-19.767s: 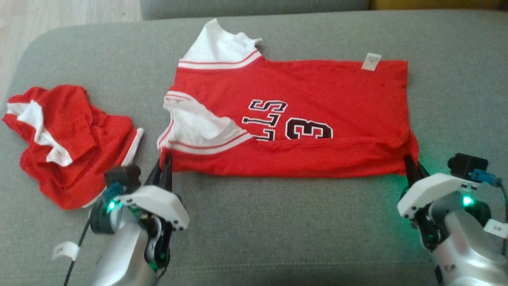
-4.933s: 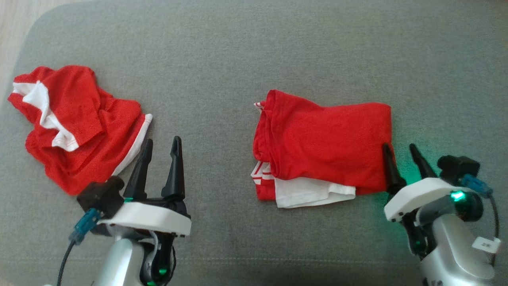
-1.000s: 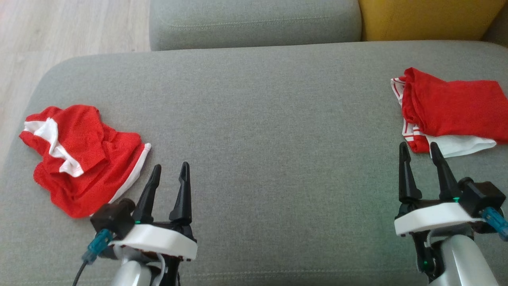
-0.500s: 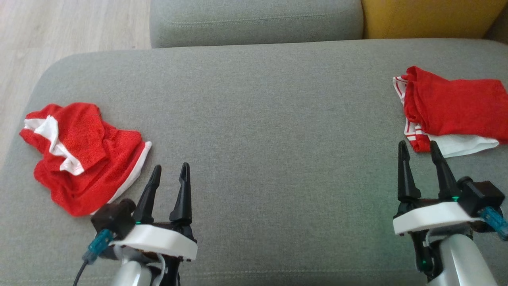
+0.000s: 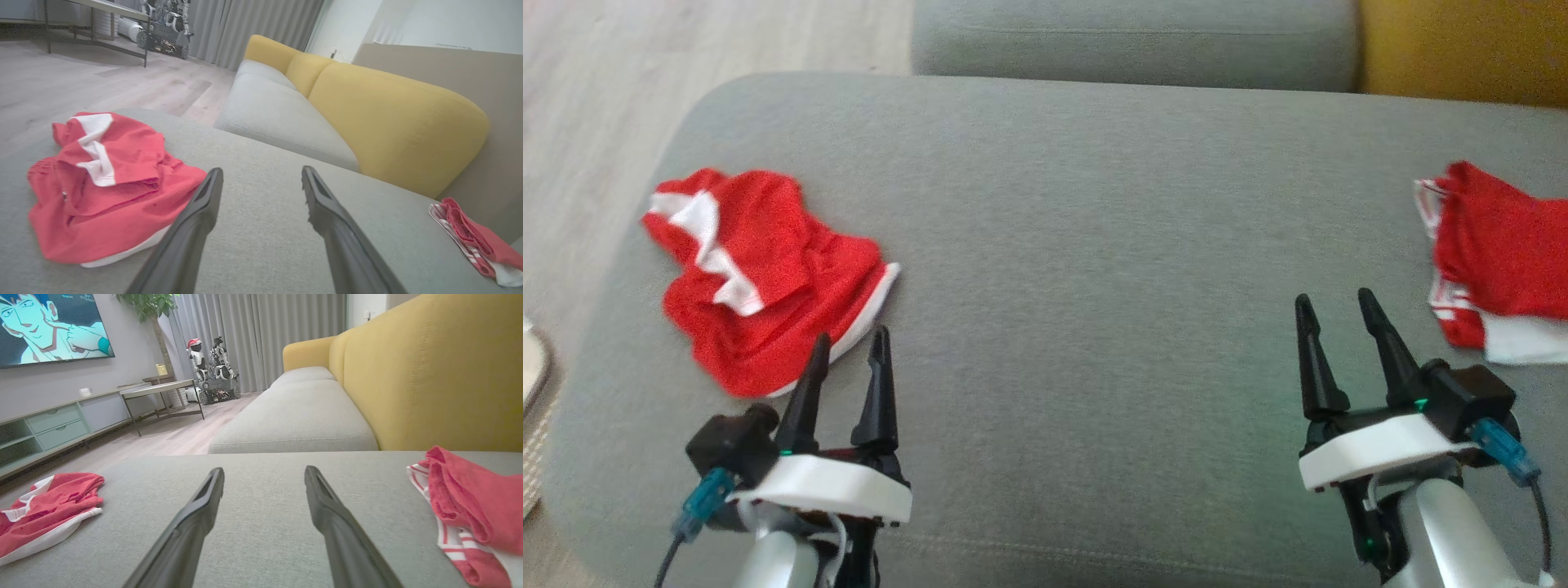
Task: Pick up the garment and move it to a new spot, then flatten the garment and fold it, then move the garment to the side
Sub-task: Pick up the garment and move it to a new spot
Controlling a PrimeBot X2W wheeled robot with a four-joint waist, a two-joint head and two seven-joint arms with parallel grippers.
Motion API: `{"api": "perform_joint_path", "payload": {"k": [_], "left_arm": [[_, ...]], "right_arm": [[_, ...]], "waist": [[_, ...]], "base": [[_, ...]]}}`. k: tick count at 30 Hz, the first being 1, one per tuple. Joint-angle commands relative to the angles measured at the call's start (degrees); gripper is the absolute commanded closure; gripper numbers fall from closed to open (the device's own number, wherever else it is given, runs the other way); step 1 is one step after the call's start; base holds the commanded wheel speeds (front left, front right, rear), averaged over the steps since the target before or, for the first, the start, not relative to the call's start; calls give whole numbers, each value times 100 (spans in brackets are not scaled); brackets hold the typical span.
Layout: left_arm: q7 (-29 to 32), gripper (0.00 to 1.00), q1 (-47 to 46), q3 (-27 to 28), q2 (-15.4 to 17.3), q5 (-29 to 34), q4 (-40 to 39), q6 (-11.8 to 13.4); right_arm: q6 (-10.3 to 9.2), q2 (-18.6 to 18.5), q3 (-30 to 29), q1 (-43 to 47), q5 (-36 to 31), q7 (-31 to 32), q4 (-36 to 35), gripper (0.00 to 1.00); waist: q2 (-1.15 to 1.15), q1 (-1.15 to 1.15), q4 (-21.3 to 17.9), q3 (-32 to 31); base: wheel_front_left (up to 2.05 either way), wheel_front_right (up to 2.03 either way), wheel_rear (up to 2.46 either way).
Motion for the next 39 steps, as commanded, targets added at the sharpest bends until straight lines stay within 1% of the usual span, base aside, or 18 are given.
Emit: {"api": "perform_joint_path", "payload": {"k": [1, 10, 11, 14, 19, 25, 31, 35, 39], "left_arm": [[-31, 0, -297, 269, 31, 28, -241, 49], [-31, 0, -264, 476, 31, 32, -367, 128], [-31, 0, -264, 476, 31, 32, -367, 128], [-31, 0, -238, 494, 31, 25, -386, 139], [-31, 0, -187, 528, 31, 30, -391, 135], [-31, 0, -173, 588, 31, 20, -416, 139], [-31, 0, -244, 776, 31, -11, -441, 116], [-31, 0, -424, 888, 31, 99, -343, -21], [-31, 0, -771, 1036, 31, 236, -2, -184]], "right_arm": [[39, -76, 215, -220, 21, 14, -223, 0], [39, -216, 489, -307, 92, 95, -202, 0], [39, -216, 489, -307, 92, 95, -202, 0], [39, -244, 544, -315, 115, 111, -178, 0], [39, -262, 643, -337, 136, 105, -111, 0], [39, -270, 682, -329, 149, 86, -73, 0], [39, -305, 624, -352, 144, 126, -134, 0], [39, -364, 407, -412, 93, 200, -236, 0], [39, -419, 40, -522, -31, 305, -430, 0]], "waist": [[0, 0, 353, 57], [0, 0, 1095, 139], [0, 0, 1095, 139], [0, 0, 1286, 148], [0, 0, 1476, 152], [0, 0, 1555, 144], [0, 0, 1491, 272], [0, 0, 1413, 461], [0, 0, 1320, 747]], "base": [[0, 0, 0], [0, 0, 0], [0, 0, 0], [0, 0, 0], [0, 0, 0], [0, 0, 0], [0, 0, 0], [0, 0, 0], [0, 0, 0]]}}
